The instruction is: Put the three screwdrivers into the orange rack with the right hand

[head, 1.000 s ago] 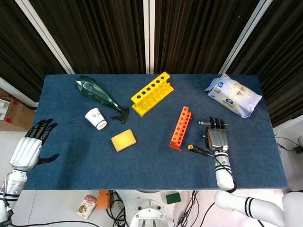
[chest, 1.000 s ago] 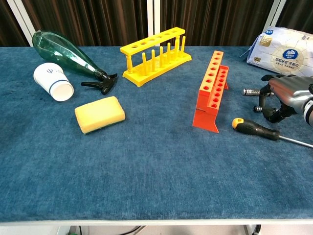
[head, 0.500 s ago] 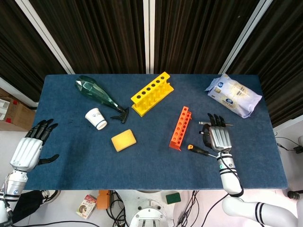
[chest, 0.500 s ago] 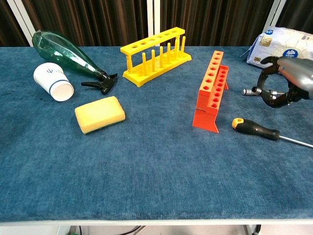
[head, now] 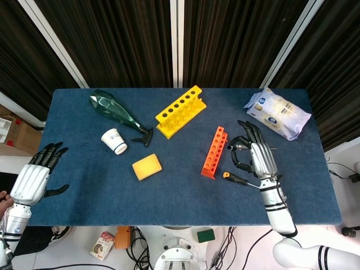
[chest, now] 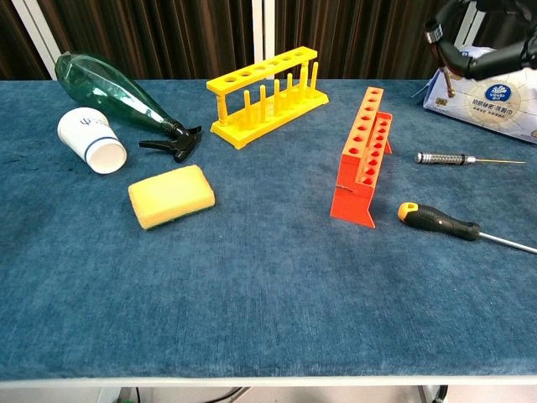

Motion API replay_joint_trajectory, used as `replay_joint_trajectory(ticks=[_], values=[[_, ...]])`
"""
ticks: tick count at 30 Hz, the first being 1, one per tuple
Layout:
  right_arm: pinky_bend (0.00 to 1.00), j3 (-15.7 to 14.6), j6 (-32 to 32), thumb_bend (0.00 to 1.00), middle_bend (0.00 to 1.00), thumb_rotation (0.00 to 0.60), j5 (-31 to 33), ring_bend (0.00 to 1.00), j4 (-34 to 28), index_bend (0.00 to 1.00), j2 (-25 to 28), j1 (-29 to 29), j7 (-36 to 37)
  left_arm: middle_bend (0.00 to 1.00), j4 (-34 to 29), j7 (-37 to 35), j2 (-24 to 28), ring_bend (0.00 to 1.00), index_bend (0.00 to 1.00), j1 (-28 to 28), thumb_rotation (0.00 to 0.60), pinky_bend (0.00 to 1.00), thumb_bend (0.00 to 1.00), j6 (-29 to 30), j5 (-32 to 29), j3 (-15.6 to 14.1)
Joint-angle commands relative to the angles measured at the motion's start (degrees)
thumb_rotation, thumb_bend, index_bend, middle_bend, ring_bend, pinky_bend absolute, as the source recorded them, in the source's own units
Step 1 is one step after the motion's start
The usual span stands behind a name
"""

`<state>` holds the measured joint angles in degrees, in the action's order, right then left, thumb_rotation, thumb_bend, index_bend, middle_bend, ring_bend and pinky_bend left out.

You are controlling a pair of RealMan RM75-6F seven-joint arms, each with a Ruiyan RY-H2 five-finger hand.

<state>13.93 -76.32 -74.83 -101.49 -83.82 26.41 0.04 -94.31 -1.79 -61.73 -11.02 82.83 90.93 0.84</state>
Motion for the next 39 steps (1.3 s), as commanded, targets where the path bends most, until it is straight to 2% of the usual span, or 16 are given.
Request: replay_joint_trajectory(ticks=[1,3,6,18,29,39], values=[[0.0,1.95,0.25,0.52,0.07,0.6,-2.45,0.0,1.85,0.62,-2.25,0.14,13.82,0.04,0.04,-0.29,0.13,0.03,0.12,-0.08,0.6,0.19,0.04,-0.28,-0.11,-0.01],[0.0,2.05,1.31,0.53,0.07,0.6,-2.28,0.0,3.57,0.63,-3.68,0.33,19.31,0.04,0.04,-0.83,0.21,0.03,0.12,-0.22,0.6,0.19,0.04,-0.67,-0.08,-0.09],[0.0,1.81,3.43,0.52,0.07,0.6,-1.9,0.0,5.71,0.63,-4.7,0.9,23.25,0.04,0.18,-1.02,0.25,0.03,0.12,-0.36,0.6,0.19,0.04,-1.03,-0.05,-0.15],[0.0,1.82,7.45,0.47,0.07,0.6,-1.35,0.0,8.76,0.63,-7.46,1.94,31.91,0.04,0.42,-0.97,0.16,0.03,0.12,-0.54,0.6,0.19,0.04,-1.41,-0.67,0.21],[0.0,1.09,9.66,0.46,0.07,0.6,-0.66,0.0,5.04,0.63,-6.39,1.4,35.17,0.04,0.62,-1.02,0.16,0.03,0.12,-0.6,0.6,0.19,0.04,-1.71,-0.93,0.26],[0.0,0.75,9.33,0.46,0.07,0.6,0.81,0.0,1.09,0.63,-4.76,0.23,32.15,0.04,0.51,-0.9,0.11,0.03,0.12,-0.7,0.6,0.19,0.04,-1.9,-0.8,0.21]])
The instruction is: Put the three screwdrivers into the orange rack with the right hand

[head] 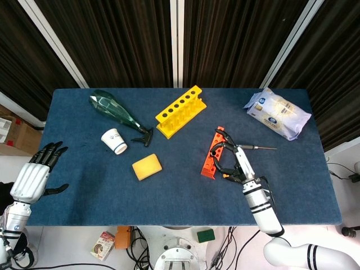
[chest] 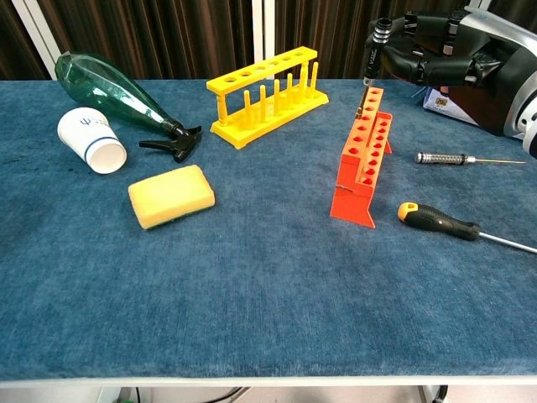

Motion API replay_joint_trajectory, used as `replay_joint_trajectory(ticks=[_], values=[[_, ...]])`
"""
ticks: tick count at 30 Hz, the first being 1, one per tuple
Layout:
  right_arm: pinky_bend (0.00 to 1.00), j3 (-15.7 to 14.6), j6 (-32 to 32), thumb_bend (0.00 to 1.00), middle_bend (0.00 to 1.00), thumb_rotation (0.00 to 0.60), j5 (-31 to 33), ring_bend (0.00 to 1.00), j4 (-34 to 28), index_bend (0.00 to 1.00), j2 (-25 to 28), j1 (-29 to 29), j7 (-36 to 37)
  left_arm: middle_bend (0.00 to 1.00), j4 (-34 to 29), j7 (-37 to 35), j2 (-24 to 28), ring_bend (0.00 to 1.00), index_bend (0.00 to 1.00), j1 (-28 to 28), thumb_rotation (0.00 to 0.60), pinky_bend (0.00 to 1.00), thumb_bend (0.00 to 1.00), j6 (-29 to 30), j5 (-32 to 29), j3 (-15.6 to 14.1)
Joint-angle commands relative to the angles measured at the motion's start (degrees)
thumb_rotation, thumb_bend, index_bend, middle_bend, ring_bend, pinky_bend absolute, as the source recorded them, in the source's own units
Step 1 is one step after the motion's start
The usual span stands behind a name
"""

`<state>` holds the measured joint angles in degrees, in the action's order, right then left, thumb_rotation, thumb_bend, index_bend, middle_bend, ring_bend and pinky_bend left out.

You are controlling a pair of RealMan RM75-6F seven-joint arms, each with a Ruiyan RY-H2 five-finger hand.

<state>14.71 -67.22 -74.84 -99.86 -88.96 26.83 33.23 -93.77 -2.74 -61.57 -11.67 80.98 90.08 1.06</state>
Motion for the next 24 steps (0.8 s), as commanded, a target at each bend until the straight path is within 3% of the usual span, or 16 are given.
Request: replay_joint_trajectory(ticks=[1,24], values=[[0.0,0.09,0.37,0.46,0.07,0.6,1.21,0.0,-0.69,0.63,0.41,-0.18,-1.34,0.04,-0.02,0.05,-0.08,0.03,0.12,-0.06,0.6,0.19,0.04,-0.1,0.06,-0.04],[0.0,1.44,4.92,0.46,0.07,0.6,4.9,0.0,0.25,0.63,-0.05,0.1,1.41,0.04,0.26,-0.06,-0.09,0.03,0.12,-0.01,0.6,0.19,0.04,-0.17,-0.12,-0.04]])
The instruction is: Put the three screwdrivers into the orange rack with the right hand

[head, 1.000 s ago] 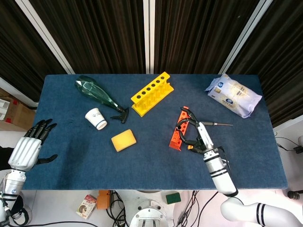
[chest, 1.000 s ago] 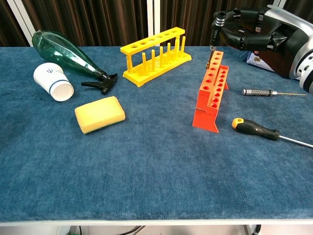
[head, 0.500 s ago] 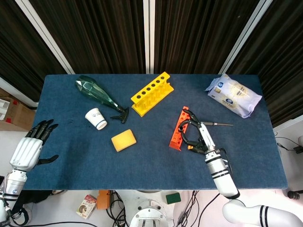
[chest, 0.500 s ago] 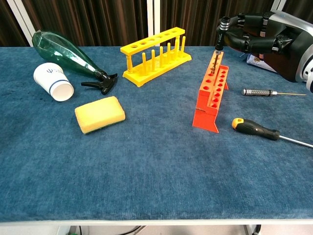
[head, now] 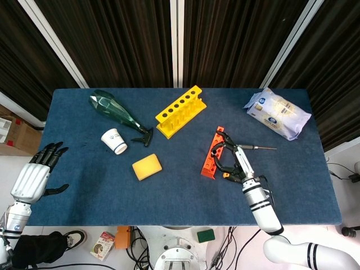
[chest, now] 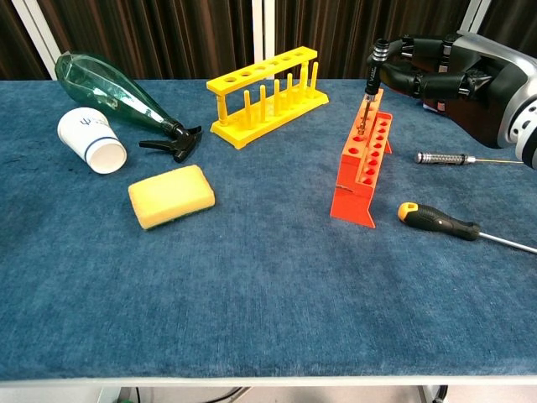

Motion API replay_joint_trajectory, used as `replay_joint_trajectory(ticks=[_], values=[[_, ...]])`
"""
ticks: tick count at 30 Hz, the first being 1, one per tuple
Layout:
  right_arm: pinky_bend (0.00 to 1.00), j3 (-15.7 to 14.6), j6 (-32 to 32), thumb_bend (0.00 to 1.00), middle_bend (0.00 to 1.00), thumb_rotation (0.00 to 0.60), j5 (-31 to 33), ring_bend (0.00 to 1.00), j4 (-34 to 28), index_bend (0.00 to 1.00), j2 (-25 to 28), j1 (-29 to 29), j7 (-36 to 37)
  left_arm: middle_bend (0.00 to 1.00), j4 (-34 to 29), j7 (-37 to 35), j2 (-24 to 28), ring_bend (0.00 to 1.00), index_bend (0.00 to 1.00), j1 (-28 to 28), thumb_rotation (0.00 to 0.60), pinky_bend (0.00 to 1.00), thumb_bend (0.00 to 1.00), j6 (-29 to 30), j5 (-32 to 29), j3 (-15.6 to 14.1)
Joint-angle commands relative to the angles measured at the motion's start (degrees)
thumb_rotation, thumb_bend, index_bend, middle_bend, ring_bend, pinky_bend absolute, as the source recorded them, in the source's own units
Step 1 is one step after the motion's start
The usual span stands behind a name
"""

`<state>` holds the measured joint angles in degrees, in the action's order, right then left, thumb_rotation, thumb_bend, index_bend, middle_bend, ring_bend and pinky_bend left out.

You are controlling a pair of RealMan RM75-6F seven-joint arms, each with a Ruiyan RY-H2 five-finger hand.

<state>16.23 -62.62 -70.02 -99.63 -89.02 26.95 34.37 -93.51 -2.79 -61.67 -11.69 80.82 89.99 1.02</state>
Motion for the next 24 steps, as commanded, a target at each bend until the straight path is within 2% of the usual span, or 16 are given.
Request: replay_joint_trajectory(ticks=[1,24], values=[[0.0,-0.1,0.37,0.46,0.07,0.6,0.11,0.0,0.06,0.63,-0.02,-0.07,0.34,0.04,0.01,-0.04,0.01,0.03,0.12,0.02,0.6,0.19,0.04,0.0,-0.06,0.01],[0.0,0.81,2.61,0.46,0.07,0.6,1.42,0.0,2.37,0.63,-1.34,0.37,1.45,0.04,0.36,-0.46,0.02,0.03,0.12,-0.07,0.6,0.19,0.04,-0.37,-0.39,0.06]])
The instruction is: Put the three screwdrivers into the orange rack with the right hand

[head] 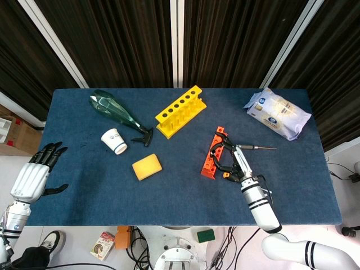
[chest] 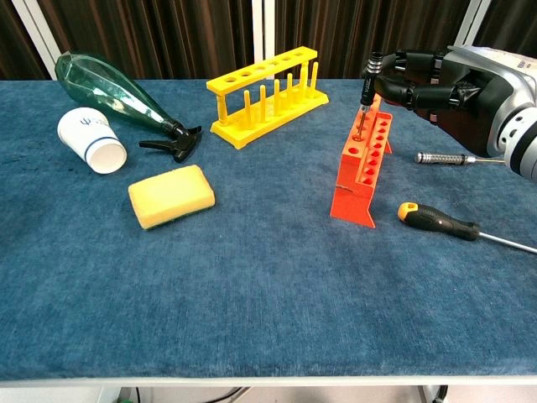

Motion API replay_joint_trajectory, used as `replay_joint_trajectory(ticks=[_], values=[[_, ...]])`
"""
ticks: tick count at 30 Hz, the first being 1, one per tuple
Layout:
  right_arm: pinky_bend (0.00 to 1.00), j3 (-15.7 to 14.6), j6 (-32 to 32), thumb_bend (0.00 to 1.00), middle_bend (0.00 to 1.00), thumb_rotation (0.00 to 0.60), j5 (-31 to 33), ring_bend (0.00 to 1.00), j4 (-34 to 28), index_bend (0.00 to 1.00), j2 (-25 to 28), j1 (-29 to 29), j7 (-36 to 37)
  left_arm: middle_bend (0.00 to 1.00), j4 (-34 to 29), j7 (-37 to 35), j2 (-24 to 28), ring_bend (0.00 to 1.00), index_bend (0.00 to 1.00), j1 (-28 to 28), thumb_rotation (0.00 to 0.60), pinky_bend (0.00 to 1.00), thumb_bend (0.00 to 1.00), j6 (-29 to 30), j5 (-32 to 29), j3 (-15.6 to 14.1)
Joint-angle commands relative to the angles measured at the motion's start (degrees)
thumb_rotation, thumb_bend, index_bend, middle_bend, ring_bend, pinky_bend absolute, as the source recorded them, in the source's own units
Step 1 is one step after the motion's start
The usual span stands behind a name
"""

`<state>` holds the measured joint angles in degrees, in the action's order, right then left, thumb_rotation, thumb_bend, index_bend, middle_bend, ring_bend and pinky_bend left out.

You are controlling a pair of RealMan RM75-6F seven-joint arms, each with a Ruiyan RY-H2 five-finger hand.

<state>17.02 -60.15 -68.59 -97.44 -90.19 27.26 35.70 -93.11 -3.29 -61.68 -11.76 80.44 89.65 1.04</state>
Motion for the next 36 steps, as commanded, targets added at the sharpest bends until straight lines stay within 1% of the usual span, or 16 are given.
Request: replay_joint_trajectory(ticks=[1,7,10,13,19,24,29,32,36], values=[[0.0,0.0,0.17,0.46,0.07,0.6,-0.02,0.0,0.33,0.63,-0.26,0.06,0.1,0.04,-0.07,0.05,0.05,0.03,0.12,0.01,0.6,0.19,0.04,0.04,-0.07,0.06],[0.0,-0.26,0.26,0.46,0.07,0.6,-0.49,0.0,1.27,0.62,-0.55,-0.05,0.18,0.04,-0.25,0.18,0.17,0.03,0.12,-0.07,0.6,0.19,0.04,-0.23,-0.32,0.1],[0.0,-0.41,0.36,0.46,0.06,0.6,-0.76,0.0,1.53,0.6,-0.55,-0.15,0.38,0.04,-0.28,0.22,0.18,0.03,0.12,-0.14,0.6,0.19,0.04,-0.43,-0.4,0.08],[0.0,-0.47,0.52,0.46,0.06,0.6,-1.1,0.0,1.64,0.56,-0.51,-0.15,0.64,0.04,-0.34,0.19,0.23,0.03,0.12,-0.16,0.6,0.19,0.04,-0.51,-0.36,0.04],[0.0,-0.61,0.48,0.44,0.06,0.6,-2.04,0.0,1.72,0.44,-0.31,-0.21,1.04,0.04,-0.64,0.42,0.39,0.03,0.12,-0.12,0.6,0.19,0.04,-0.44,-0.39,0.05],[0.0,-0.88,0.05,0.39,0.06,0.6,-2.72,0.0,2.16,0.36,-0.26,-0.46,1.18,0.04,-0.82,0.83,0.24,0.03,0.12,-0.1,0.6,0.19,0.06,-0.46,-0.69,0.17],[0.0,-0.86,-0.36,0.38,0.06,0.6,-3.29,0.0,2.1,0.33,-0.15,-0.6,1.49,0.04,-0.75,0.79,0.18,0.03,0.12,-0.1,0.6,0.19,0.06,-0.55,-0.8,0.17],[0.0,-0.94,-1.75,0.38,0.06,0.6,-5.01,0.0,1.89,0.33,0.02,-0.95,1.95,0.04,-0.83,0.81,0.27,0.03,0.12,-0.07,0.6,0.19,0.06,-0.42,-0.64,0.16],[0.0,-0.93,-6.32,0.37,0.06,0.6,-9.44,0.0,1.17,0.31,0.87,-2.05,2.17,0.04,-1.07,1.02,0.46,0.03,0.12,0.01,0.6,0.19,0.06,-0.14,-0.54,0.22]])
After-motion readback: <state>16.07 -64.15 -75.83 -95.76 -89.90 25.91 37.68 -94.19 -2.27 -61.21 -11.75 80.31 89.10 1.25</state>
